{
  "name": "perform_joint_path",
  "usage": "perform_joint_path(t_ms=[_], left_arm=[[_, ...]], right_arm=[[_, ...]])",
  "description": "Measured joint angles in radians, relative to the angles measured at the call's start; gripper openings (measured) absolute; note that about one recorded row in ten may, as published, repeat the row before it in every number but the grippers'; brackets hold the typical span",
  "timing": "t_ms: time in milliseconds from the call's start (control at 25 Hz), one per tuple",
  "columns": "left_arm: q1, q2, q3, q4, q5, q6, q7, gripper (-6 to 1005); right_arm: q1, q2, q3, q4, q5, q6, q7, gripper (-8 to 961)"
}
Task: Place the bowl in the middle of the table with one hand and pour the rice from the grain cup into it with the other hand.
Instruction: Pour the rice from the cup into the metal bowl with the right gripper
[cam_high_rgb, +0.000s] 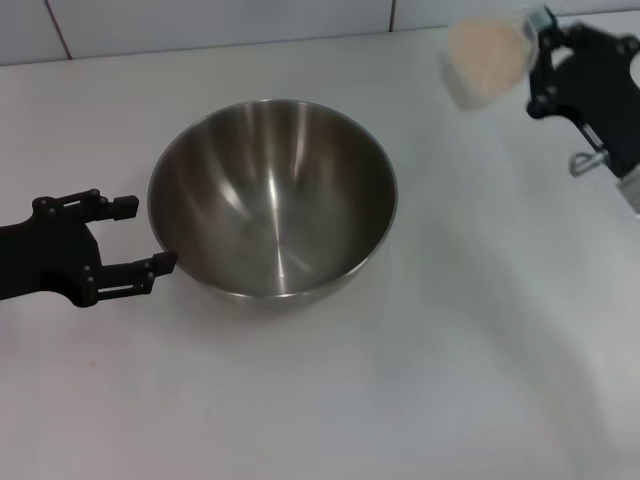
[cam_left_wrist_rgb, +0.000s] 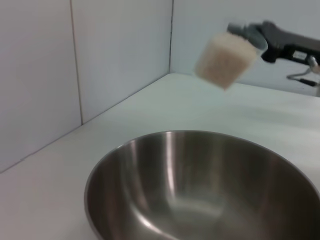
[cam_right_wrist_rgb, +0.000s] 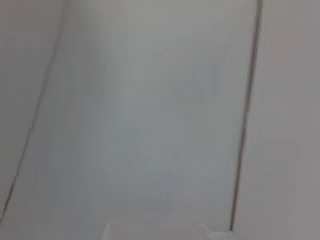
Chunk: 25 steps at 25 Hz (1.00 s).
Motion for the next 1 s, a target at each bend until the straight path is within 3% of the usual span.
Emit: perform_joint_path(t_ms=[200, 240, 280, 320, 520, 1000], left_arm=[[-0.006, -0.001, 0.005, 0.001, 0.0, 0.0, -0.006, 806], [-0.006, -0.001, 0.008, 0.002, 0.0, 0.0, -0.008, 806], [-0.006, -0.001, 0.008, 0.002, 0.0, 0.0, -0.008, 806], [-0.007, -0.001, 0.012, 0.004, 0.0, 0.0, -0.008, 806], [-0.015, -0.002, 0.016, 0.011, 0.0, 0.0, -0.009, 806], [-0.031, 0.0, 0.028, 0.014, 0.0, -0.003, -0.023, 806]], right_arm=[[0.077, 0.002, -0.005, 0.139, -0.005, 0.035, -0.448, 18], [0.088, 0.003, -0.008, 0.176, -0.008, 0.055, -0.578, 19], [0.104, 0.004, -0.02, 0.255, -0.012, 0.099, -0.836, 20], [0.104, 0.004, -0.02, 0.255, -0.012, 0.099, -0.836, 21], [0.116, 0.006, -0.034, 0.372, -0.057, 0.214, -1.341, 26], [0.11, 0.01, -0.024, 0.407, -0.205, 0.264, -2.026, 39]])
